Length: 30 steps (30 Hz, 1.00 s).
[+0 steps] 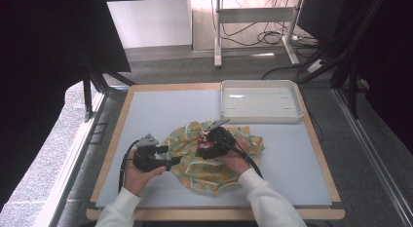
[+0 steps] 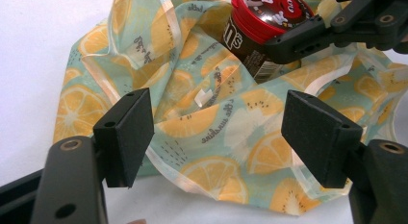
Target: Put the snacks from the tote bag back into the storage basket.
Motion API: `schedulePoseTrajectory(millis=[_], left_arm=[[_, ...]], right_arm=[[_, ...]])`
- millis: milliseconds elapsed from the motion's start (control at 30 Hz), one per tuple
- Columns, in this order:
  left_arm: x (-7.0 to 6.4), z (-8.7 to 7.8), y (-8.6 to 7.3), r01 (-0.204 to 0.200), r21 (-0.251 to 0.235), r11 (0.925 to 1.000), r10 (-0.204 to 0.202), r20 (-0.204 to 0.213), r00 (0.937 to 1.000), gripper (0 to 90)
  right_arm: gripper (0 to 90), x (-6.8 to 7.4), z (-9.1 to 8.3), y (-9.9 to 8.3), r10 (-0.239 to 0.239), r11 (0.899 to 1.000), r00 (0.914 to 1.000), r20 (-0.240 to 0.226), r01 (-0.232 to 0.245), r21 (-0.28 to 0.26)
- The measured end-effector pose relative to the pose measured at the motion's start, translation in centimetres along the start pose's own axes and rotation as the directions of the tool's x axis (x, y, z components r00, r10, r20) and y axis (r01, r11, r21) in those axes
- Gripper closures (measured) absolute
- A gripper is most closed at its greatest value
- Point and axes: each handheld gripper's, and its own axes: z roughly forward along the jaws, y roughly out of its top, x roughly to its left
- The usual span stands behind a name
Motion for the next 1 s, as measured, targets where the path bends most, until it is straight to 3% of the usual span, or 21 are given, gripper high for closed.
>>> schedulePoseTrajectory(millis=[533,1000], left_arm=[[0.1,0.1,0.0,-0.003,0.007,1.0000,0.003,-0.004,1.0000,27.2],[0.2,0.2,-0.1,0.002,0.009,1.0000,-0.002,-0.010,0.9999,27.1]], right_arm=[[22.4,-0.9,-3.2,0.6,0.012,0.994,0.9996,-0.028,-0.015,-0.112],[22.5,-1.5,-5.2,0.9,0.030,0.986,0.9986,-0.044,-0.037,-0.162]])
